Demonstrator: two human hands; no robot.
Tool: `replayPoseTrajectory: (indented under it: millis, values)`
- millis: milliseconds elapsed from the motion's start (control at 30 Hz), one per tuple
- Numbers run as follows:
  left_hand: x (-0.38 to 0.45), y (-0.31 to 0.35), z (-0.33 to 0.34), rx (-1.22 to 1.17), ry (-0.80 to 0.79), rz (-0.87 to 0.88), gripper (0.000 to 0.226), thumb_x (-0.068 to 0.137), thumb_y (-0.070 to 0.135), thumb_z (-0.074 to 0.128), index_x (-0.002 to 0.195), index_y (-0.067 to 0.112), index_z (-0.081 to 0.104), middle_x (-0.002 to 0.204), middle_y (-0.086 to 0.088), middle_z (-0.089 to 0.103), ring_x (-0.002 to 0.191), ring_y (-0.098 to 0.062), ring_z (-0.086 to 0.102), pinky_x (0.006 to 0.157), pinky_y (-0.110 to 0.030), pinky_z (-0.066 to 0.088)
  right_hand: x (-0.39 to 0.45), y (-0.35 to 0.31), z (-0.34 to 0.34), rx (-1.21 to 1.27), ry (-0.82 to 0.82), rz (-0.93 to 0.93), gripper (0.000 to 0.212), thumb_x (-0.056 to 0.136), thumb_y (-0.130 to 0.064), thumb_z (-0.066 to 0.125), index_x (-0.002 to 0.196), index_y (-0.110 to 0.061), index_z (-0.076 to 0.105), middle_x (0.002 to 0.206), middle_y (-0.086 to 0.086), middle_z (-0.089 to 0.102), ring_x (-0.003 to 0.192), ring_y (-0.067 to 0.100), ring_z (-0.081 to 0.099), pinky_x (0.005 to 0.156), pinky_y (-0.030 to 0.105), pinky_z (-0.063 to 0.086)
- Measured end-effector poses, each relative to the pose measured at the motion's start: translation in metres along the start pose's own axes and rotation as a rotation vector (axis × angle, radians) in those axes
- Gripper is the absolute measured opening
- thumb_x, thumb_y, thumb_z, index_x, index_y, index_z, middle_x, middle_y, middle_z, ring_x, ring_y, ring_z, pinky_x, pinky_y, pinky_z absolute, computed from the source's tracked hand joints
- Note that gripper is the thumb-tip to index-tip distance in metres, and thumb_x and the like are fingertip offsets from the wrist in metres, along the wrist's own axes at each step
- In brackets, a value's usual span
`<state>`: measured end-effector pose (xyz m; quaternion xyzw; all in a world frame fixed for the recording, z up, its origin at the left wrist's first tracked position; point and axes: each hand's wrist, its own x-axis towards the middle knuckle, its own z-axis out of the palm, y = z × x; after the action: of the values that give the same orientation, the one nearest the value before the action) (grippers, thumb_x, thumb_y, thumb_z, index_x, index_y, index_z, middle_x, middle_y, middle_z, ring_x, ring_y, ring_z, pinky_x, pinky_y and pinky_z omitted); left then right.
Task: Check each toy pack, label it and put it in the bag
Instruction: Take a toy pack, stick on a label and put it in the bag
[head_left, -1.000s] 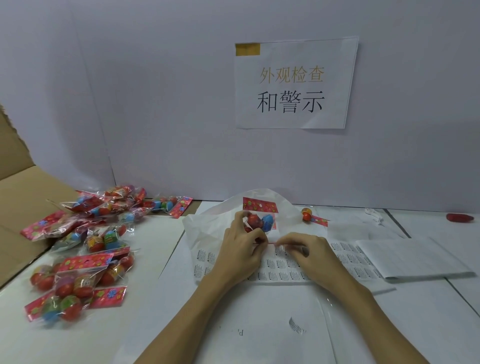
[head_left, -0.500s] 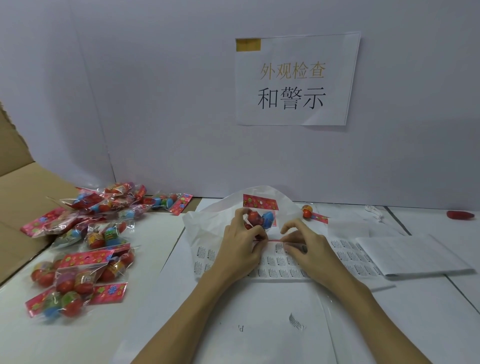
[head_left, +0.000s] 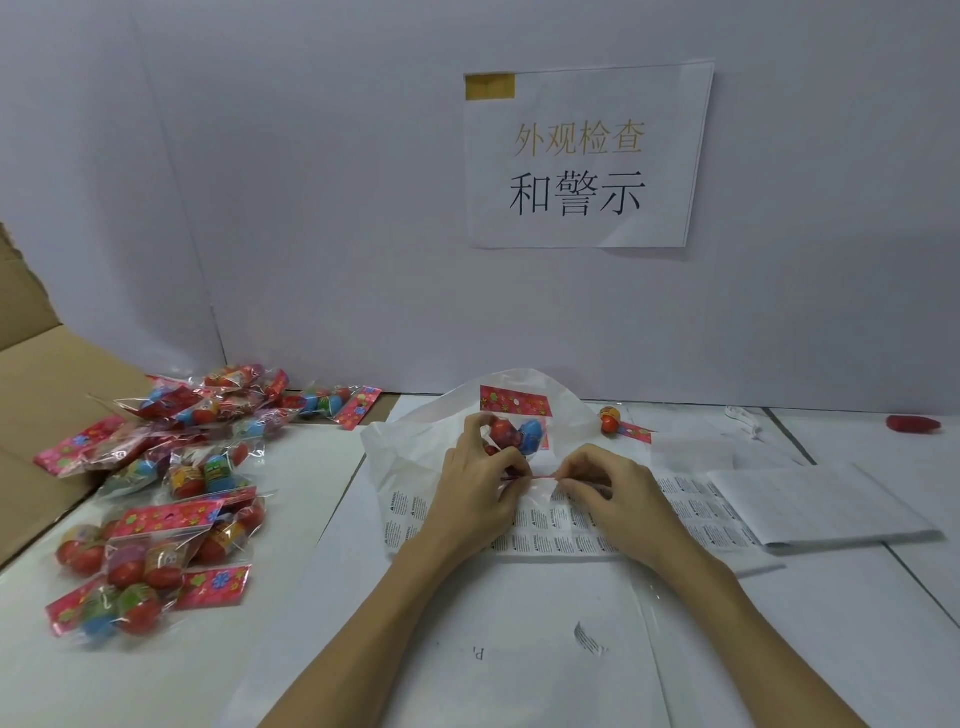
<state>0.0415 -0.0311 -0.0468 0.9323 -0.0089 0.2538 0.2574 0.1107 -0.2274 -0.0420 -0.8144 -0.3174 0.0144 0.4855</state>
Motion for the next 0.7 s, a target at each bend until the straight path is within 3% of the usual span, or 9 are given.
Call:
replayPoseTrajectory:
  millis: [133,200,267,333,400,500,567,700]
  values:
    - [0.001,0.0,-0.002,-0.063,0.023,-0.024,0.007,0.088,0.02,0.08,0.094,0.02,0.075,0.143,-0.006,0.037,0.111,-0.022,0.058,0.099,-0.031,0.05,0.006,0.0,-0.003,0.148,0.143,0.045,0.011,0.096,-0.011,0.072,0.093,-0.021,0.072,0.097,-0.01,0.078,0.095,0.002,0.072,0.085,0.015,0.056]
    - [0.003,0.003,-0.007,-0.239,0.088,-0.085,0.009,0.087,0.014,0.082,0.092,0.017,0.076,0.132,-0.006,0.039,0.104,-0.017,0.059,0.093,-0.018,0.049,0.008,0.0,-0.007,0.257,0.219,0.063,0.012,0.093,-0.008,0.075,0.093,-0.02,0.073,0.095,-0.008,0.078,0.093,0.007,0.073,0.084,0.017,0.056]
    - [0.007,0.006,-0.015,-0.431,0.159,-0.16,0.009,0.087,0.013,0.082,0.092,0.018,0.077,0.125,-0.005,0.043,0.111,-0.014,0.055,0.092,-0.014,0.048,0.007,-0.001,-0.011,0.381,0.259,0.109,0.013,0.092,-0.008,0.077,0.092,-0.021,0.076,0.093,-0.007,0.078,0.089,0.01,0.074,0.08,0.018,0.057]
    - [0.008,0.009,-0.022,-0.593,0.18,-0.234,0.008,0.09,0.018,0.081,0.095,0.024,0.078,0.125,-0.005,0.048,0.118,-0.014,0.056,0.099,-0.022,0.052,0.005,-0.004,-0.011,0.557,0.261,0.17,0.014,0.091,-0.008,0.077,0.091,-0.021,0.077,0.09,-0.005,0.078,0.087,0.013,0.073,0.078,0.022,0.059]
    - [0.008,0.013,-0.027,-0.794,0.178,-0.263,0.012,0.092,0.017,0.078,0.103,0.022,0.076,0.128,-0.008,0.053,0.116,-0.025,0.066,0.098,-0.035,0.058,0.004,-0.008,-0.009,0.688,0.249,0.197,0.016,0.092,-0.006,0.076,0.09,-0.022,0.078,0.088,-0.002,0.076,0.085,0.013,0.072,0.076,0.023,0.059]
    - [0.005,0.024,-0.031,-1.029,0.15,-0.283,0.046,0.086,0.016,0.085,0.124,0.028,0.062,0.128,-0.005,0.064,0.102,-0.033,0.075,0.088,-0.041,0.063,0.001,-0.021,-0.005,0.848,0.239,0.178,0.011,0.088,-0.01,0.077,0.093,-0.021,0.078,0.092,0.004,0.075,0.082,0.015,0.072,0.077,0.024,0.059]
    - [0.005,0.029,-0.028,-1.029,0.137,-0.292,0.058,0.081,0.017,0.089,0.126,0.034,0.058,0.124,0.004,0.066,0.1,-0.032,0.075,0.089,-0.044,0.063,-0.002,-0.029,-0.003,0.884,0.255,0.121,0.013,0.085,-0.015,0.078,0.097,-0.019,0.077,0.091,0.003,0.075,0.084,0.019,0.074,0.079,0.026,0.06]
    - [0.004,0.032,-0.019,-0.971,0.115,-0.292,0.052,0.082,0.011,0.085,0.122,0.032,0.058,0.115,0.008,0.069,0.101,-0.029,0.074,0.093,-0.047,0.062,-0.007,-0.04,0.004,0.797,0.301,-0.008,0.016,0.091,-0.011,0.076,0.106,-0.013,0.073,0.097,0.011,0.077,0.092,0.027,0.076,0.083,0.027,0.06]
